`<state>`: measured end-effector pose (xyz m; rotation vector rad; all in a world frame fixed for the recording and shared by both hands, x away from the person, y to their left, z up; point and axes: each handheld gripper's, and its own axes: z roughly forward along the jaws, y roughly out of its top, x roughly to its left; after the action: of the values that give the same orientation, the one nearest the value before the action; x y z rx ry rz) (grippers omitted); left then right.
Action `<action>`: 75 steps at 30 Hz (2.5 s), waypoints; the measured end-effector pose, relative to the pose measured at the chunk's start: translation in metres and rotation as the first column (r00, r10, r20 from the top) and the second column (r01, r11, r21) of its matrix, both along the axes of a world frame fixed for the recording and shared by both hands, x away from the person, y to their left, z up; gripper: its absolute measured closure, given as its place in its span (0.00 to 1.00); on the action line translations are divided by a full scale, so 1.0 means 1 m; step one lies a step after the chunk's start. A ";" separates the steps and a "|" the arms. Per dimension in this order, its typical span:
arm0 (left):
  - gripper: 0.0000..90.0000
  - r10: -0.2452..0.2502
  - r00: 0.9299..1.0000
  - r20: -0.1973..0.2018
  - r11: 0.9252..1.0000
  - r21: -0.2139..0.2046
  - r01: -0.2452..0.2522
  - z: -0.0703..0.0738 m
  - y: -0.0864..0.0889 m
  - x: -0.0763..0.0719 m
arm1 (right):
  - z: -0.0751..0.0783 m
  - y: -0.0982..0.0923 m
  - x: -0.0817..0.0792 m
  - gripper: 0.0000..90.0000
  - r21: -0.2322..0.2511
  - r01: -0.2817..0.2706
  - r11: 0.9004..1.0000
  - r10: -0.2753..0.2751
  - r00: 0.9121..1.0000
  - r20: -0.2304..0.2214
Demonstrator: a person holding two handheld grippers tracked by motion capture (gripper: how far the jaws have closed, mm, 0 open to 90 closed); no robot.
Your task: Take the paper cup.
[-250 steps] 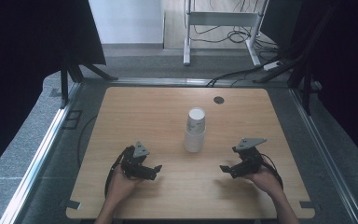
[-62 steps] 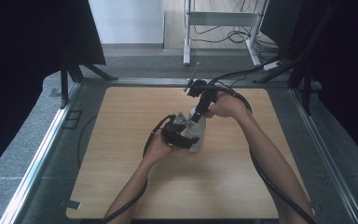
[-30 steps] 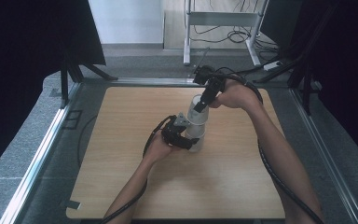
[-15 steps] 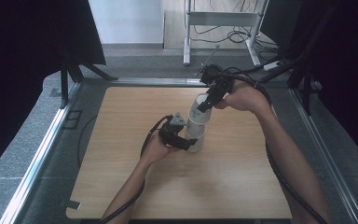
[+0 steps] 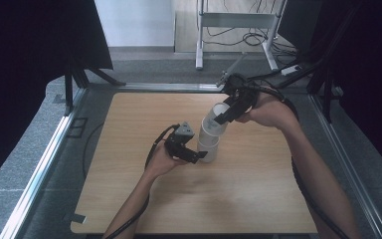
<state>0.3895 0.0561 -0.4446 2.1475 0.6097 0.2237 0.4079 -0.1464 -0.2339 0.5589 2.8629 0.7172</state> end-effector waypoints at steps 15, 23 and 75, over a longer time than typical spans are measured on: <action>0.09 -0.060 0.998 -0.019 0.998 -0.024 0.059 0.010 0.021 -0.026 | -0.001 -0.029 -0.032 0.40 0.081 -0.033 0.996 0.029 0.999 0.045; 0.09 -0.081 0.997 0.000 0.996 -0.024 0.081 0.014 0.025 -0.040 | -0.011 -0.043 -0.045 0.40 0.113 -0.046 0.992 0.040 0.998 0.058; 0.05 -0.196 0.980 0.032 0.981 0.000 0.196 -0.012 0.043 -0.100 | -0.138 -0.044 -0.095 0.40 0.311 -0.170 0.935 0.165 0.985 0.042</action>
<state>0.2897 0.0993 -0.4565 2.1800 0.3765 0.1489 0.3131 -0.1905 -0.3716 0.3427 2.8217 1.2139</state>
